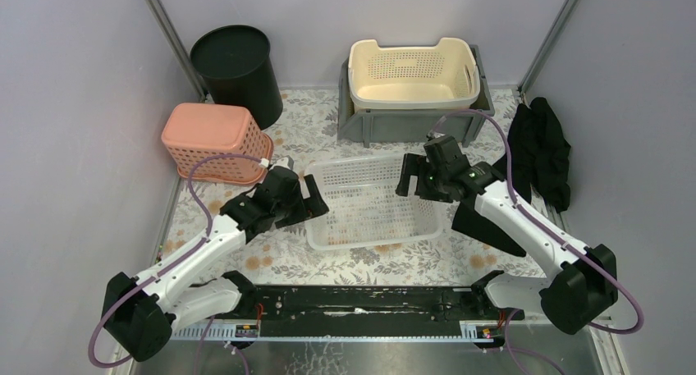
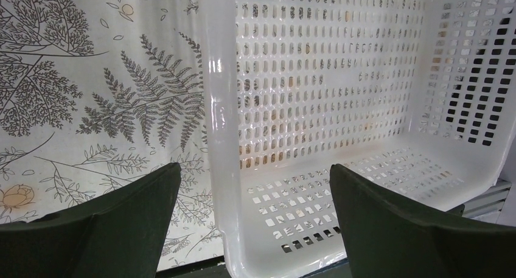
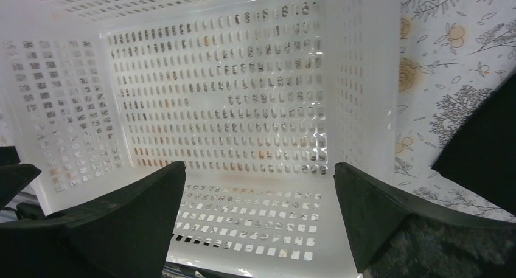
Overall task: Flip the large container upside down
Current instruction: Turn the container upside down at the center of the board.
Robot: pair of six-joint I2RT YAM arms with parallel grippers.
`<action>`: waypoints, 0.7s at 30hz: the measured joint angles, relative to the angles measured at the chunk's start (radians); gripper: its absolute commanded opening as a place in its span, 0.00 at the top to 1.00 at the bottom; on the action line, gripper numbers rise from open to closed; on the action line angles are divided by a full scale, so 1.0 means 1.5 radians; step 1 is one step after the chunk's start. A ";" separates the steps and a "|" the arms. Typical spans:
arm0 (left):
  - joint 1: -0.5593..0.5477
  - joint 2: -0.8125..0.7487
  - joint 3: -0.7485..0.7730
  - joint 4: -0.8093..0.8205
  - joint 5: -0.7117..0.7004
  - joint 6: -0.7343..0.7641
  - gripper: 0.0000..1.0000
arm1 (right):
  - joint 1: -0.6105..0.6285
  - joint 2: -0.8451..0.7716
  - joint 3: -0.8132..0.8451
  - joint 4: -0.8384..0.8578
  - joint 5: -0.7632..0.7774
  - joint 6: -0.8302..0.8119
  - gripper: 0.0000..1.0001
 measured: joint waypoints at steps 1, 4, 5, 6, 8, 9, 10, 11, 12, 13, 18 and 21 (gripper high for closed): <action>0.000 0.000 -0.002 0.001 0.001 0.000 0.00 | -0.007 0.002 0.000 0.000 -0.003 -0.002 0.00; 0.002 0.001 -0.005 0.003 0.003 0.002 0.00 | -0.027 0.011 0.000 0.000 -0.009 -0.008 0.01; 0.003 0.002 -0.006 0.004 0.003 0.004 0.00 | -0.034 0.016 0.002 0.000 -0.012 -0.011 0.00; 0.005 0.004 -0.006 0.005 0.004 0.005 0.00 | -0.042 0.023 0.005 0.000 -0.014 -0.014 0.00; 0.006 0.007 -0.006 0.007 0.005 0.007 0.00 | -0.055 0.036 0.014 0.000 -0.015 -0.019 0.01; 0.007 0.008 -0.006 0.007 0.007 0.008 0.00 | -0.061 0.042 0.020 0.000 -0.018 -0.022 0.00; 0.008 0.009 -0.006 0.007 0.008 0.009 0.00 | -0.068 0.048 0.026 0.000 -0.020 -0.025 0.00; 0.010 0.010 -0.006 0.008 0.008 0.010 0.00 | -0.075 0.053 0.033 -0.001 -0.020 -0.028 0.00; 0.011 0.011 -0.006 0.008 0.009 0.011 0.00 | -0.083 0.060 0.044 -0.003 -0.021 -0.033 0.00; 0.013 0.013 -0.006 0.008 0.010 0.013 0.00 | -0.090 0.065 0.053 -0.004 -0.022 -0.037 0.00; 0.022 0.029 0.006 0.006 0.012 0.027 0.00 | -0.119 0.096 0.109 -0.009 -0.033 -0.067 0.01; 0.031 0.044 0.025 0.005 0.013 0.039 0.00 | -0.125 0.111 0.126 -0.010 -0.037 -0.089 0.00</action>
